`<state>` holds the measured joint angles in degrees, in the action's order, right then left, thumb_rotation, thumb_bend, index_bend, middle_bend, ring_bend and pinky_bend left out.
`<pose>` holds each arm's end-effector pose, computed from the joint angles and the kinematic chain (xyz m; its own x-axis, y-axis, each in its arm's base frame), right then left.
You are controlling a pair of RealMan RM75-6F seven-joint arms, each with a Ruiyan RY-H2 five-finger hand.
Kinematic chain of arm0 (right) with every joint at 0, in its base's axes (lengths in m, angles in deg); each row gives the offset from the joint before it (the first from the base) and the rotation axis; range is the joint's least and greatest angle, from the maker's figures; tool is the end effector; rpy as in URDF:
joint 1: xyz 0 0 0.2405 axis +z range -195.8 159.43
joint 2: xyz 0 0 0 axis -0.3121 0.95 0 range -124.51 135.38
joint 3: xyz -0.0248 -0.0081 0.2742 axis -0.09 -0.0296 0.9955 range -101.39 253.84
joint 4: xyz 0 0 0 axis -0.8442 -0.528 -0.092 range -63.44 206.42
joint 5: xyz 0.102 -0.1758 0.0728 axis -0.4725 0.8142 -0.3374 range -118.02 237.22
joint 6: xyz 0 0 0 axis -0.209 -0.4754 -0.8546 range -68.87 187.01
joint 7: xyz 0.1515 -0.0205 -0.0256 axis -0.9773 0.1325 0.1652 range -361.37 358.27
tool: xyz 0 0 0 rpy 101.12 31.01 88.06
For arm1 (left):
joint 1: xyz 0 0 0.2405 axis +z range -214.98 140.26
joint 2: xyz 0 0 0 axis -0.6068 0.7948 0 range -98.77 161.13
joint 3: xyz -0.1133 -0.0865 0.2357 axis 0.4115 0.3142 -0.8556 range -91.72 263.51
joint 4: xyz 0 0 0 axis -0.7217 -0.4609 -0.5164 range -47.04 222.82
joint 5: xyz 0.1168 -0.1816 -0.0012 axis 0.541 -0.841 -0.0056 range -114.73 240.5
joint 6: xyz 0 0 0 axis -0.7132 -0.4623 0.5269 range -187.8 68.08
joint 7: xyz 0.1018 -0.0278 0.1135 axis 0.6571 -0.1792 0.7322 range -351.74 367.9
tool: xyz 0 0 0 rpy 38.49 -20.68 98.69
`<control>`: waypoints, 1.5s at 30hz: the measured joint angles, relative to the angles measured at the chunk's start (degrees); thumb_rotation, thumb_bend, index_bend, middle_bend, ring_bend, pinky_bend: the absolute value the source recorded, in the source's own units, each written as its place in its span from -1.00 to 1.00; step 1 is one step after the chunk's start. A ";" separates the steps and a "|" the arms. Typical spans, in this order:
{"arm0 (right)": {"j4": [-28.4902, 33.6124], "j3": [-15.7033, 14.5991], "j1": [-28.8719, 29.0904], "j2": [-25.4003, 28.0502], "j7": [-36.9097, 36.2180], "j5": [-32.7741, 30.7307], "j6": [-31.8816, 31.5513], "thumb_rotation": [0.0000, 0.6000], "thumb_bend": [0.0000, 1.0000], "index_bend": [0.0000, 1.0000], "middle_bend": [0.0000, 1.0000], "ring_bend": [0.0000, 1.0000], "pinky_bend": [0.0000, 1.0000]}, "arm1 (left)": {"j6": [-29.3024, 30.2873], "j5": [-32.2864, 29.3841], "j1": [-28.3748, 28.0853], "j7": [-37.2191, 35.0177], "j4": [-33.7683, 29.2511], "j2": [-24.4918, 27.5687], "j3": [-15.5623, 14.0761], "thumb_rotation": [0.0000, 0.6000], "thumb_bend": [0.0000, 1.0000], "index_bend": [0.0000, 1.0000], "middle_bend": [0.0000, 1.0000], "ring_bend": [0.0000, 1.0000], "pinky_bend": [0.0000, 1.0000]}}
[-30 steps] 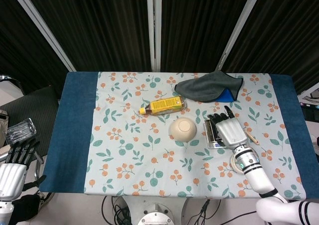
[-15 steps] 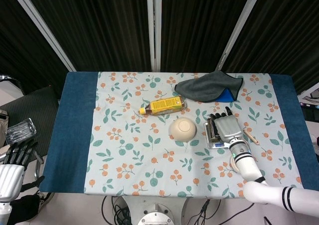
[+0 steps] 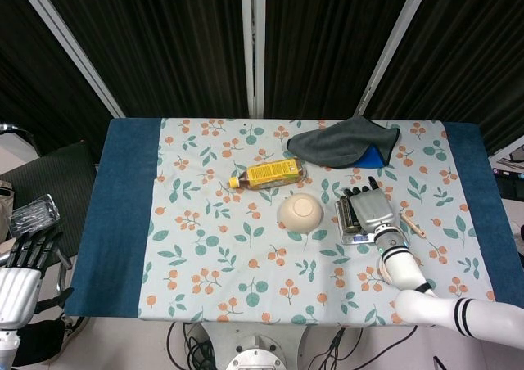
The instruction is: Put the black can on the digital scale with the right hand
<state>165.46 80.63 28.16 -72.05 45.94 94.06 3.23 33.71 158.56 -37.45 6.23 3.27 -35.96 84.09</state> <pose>-0.2184 -0.3682 0.0227 0.6996 -0.3917 0.5975 -0.6994 -0.2045 0.6849 -0.3395 0.1479 0.1542 0.4387 -0.0281 0.8982 0.8924 -0.1042 -0.4391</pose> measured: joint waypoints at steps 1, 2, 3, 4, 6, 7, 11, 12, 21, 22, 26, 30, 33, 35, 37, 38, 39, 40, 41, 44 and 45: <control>-0.15 -0.11 -0.01 -0.03 -0.30 0.10 0.04 1.00 -0.54 -0.52 -0.51 -0.44 -1.00 | -0.02 -0.02 0.00 0.02 -0.03 0.01 0.00 1.00 -0.83 -0.97 -1.00 -1.00 -1.00; -0.32 -0.23 -0.01 -0.04 -0.61 0.20 0.14 1.00 -0.54 -0.56 -0.54 -0.48 -1.00 | -0.04 -0.04 0.00 0.04 -0.06 0.01 -0.01 1.00 -0.83 -0.96 -1.00 -1.00 -1.00; -0.56 -0.40 0.00 -0.04 -0.99 0.30 0.35 1.00 -0.54 -0.61 -0.60 -0.54 -1.00 | -0.02 -0.03 0.00 0.10 -0.12 0.01 -0.01 1.00 -0.83 -0.97 -1.00 -1.00 -1.00; -0.74 -0.53 0.03 -0.04 -1.25 0.35 0.54 1.00 -0.55 -0.68 -0.66 -0.63 -1.00 | 0.00 0.00 0.00 0.14 -0.17 0.01 -0.01 1.00 -0.83 -0.96 -1.00 -1.00 -1.00; -0.95 -0.85 0.15 0.00 -1.57 0.38 1.03 1.00 -0.56 -0.80 -0.76 -0.75 -1.00 | 0.04 0.04 0.00 0.29 -0.24 0.01 -0.03 1.00 -0.83 -0.96 -1.00 -1.00 -1.00; -0.94 -0.98 0.24 0.06 -1.65 0.32 1.27 1.00 -0.58 -0.88 -0.83 -0.82 -1.00 | 0.05 0.06 0.01 0.37 -0.28 0.02 -0.03 1.00 -0.83 -0.96 -1.00 -1.00 -1.00; -0.72 -1.27 0.55 0.37 -2.38 0.11 1.74 1.00 -0.66 -1.00 -0.99 -1.00 -1.00 | 0.02 0.03 0.00 0.54 -0.46 0.15 -0.04 1.00 -0.83 -0.96 -1.00 -1.00 -1.00; -0.65 -1.30 0.56 0.45 -2.75 0.27 1.73 1.00 -0.67 -1.00 -1.00 -1.00 -1.00 | 0.03 0.04 0.00 0.57 -0.50 0.17 -0.05 1.00 -0.83 -0.96 -1.00 -1.00 -1.00; 2.71 -1.96 -0.52 3.02 -5.47 2.83 0.19 1.00 -0.69 -1.00 -1.00 -1.00 -1.00 | 0.15 0.04 0.05 0.58 -0.50 0.16 -0.05 1.00 -0.83 -0.96 -1.00 -1.00 -1.00; 3.43 -2.06 -0.82 3.52 -5.89 3.48 -0.21 1.00 -0.69 -1.00 -1.00 -1.00 -1.00 | 0.17 0.06 0.05 0.60 -0.51 0.16 -0.05 1.00 -0.83 -0.97 -1.00 -1.00 -1.00; 7.04 -2.54 -2.84 6.20 -8.44 7.98 -2.72 1.00 -0.70 -1.00 -1.00 -1.00 -1.00 | 0.33 0.08 0.09 0.66 -0.59 0.16 -0.02 1.00 -0.83 -0.97 -1.00 -1.00 -1.00; 10.84 -3.89 -6.76 9.56 -11.88 16.29 -7.98 1.00 -0.73 -1.00 -1.00 -1.00 -1.00 | 0.46 0.18 0.15 0.73 -0.73 0.10 -0.05 1.00 -0.83 -0.96 -1.00 -1.00 -1.00; 12.38 -5.76 -11.09 11.48 -15.02 24.23 -13.80 1.00 -0.76 -1.00 -1.00 -1.00 -1.00 | 0.50 0.31 0.17 0.87 -0.94 0.09 -0.11 1.00 -0.83 -0.96 -1.00 -1.00 -1.00; 12.39 -7.15 -14.35 12.13 -17.68 29.51 -18.01 1.00 -0.79 -1.00 -1.00 -1.00 -1.00 | 0.55 0.38 0.17 1.00 -1.16 0.18 -0.11 1.00 -0.83 -0.96 -1.00 -1.00 -1.00; 11.09 -8.81 -18.65 12.24 -21.53 35.78 -23.59 1.00 -0.81 -1.00 -1.00 -1.00 -1.00 | 0.58 0.43 0.13 1.16 -1.51 0.44 -0.07 1.00 -0.83 -0.96 -1.00 -1.00 -1.00; 9.47 -9.66 -21.20 11.97 -23.76 39.10 -26.95 1.00 -0.81 -1.00 -1.00 -1.00 -1.00 | 0.59 0.44 0.09 1.25 -1.68 0.59 -0.02 1.00 -0.83 -0.96 -1.00 -1.00 -1.00; 7.87 -10.19 -22.96 11.59 -25.24 41.20 -29.42 1.00 -0.81 -1.00 -1.00 -1.00 -1.00 | 0.61 0.44 0.02 1.37 -1.91 0.79 0.08 1.00 -0.83 -0.97 -1.00 -1.00 -1.00; 5.98 -10.64 -24.64 11.07 -26.58 42.83 -31.78 1.00 -0.81 -1.00 -1.00 -1.00 -1.00 | 0.61 0.43 -0.04 1.44 -2.08 0.93 0.17 1.00 -0.83 -0.96 -1.00 -1.00 -1.00; 3.88 -11.01 -26.32 10.42 -27.87 44.02 -33.97 1.00 -0.81 -1.00 -1.00 -1.00 -1.00 | 0.62 0.42 -0.12 1.51 -2.23 1.07 0.29 1.00 -0.83 -0.97 -1.00 -1.00 -1.00; -3.81 -11.84 -32.03 7.60 -32.84 46.13 -39.67 1.00 -0.81 -1.00 -1.00 -1.00 -1.00 | 0.54 0.38 -0.39 1.77 -2.57 1.29 0.57 1.00 -0.83 -0.96 -1.00 -1.00 -1.00; -6.73 -12.02 -34.11 6.41 -35.26 46.59 -41.00 1.00 -0.81 -1.00 -1.00 -1.00 -1.00 | 0.43 0.40 -0.48 1.86 -2.67 1.32 0.61 1.00 -0.83 -0.96 -1.00 -1.00 -1.00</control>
<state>158.72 68.61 -5.95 -65.63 10.68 140.65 -37.78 34.14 158.95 -37.94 8.10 0.60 -34.65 84.69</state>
